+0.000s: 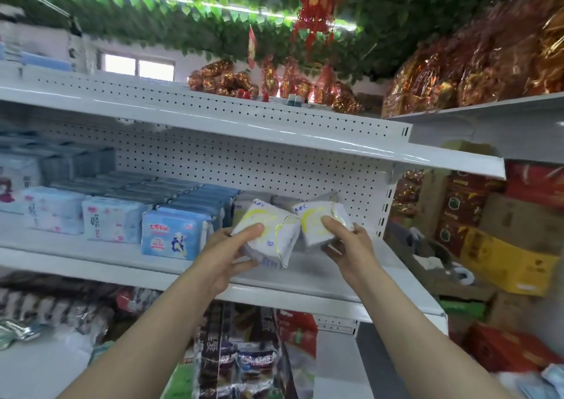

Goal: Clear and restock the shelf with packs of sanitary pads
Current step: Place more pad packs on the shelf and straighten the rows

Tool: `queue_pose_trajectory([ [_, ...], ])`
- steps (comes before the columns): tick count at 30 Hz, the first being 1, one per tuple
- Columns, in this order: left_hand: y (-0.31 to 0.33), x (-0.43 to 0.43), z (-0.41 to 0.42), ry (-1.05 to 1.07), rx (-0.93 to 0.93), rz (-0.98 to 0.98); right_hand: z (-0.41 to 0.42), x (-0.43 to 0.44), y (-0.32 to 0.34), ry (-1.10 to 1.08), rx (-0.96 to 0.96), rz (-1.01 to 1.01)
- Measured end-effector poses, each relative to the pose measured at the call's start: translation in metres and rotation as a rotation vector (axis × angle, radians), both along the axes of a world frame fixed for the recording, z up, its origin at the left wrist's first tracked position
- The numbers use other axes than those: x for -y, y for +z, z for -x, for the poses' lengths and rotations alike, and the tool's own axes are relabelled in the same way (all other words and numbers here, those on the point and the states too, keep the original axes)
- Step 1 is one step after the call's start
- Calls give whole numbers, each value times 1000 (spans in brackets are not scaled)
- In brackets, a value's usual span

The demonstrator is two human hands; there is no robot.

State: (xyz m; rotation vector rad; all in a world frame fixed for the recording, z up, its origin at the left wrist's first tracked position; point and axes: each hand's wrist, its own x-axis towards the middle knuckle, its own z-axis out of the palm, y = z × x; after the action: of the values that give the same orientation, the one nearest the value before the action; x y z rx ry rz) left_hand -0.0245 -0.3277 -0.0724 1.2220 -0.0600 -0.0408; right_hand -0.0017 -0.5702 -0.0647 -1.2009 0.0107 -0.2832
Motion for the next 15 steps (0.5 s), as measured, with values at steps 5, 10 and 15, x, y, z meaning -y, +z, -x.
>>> queue_pose_trajectory([
  [5,3,3,-9,-8,-10,-64,-4,7,-4,-28,10,56],
  [10,6,1,-14,-63,-10,-155,-7,5,-4,17,59,13],
  [15,2,-5,-26,-89,-8,-184,-5,4,-6,21,59,68],
])
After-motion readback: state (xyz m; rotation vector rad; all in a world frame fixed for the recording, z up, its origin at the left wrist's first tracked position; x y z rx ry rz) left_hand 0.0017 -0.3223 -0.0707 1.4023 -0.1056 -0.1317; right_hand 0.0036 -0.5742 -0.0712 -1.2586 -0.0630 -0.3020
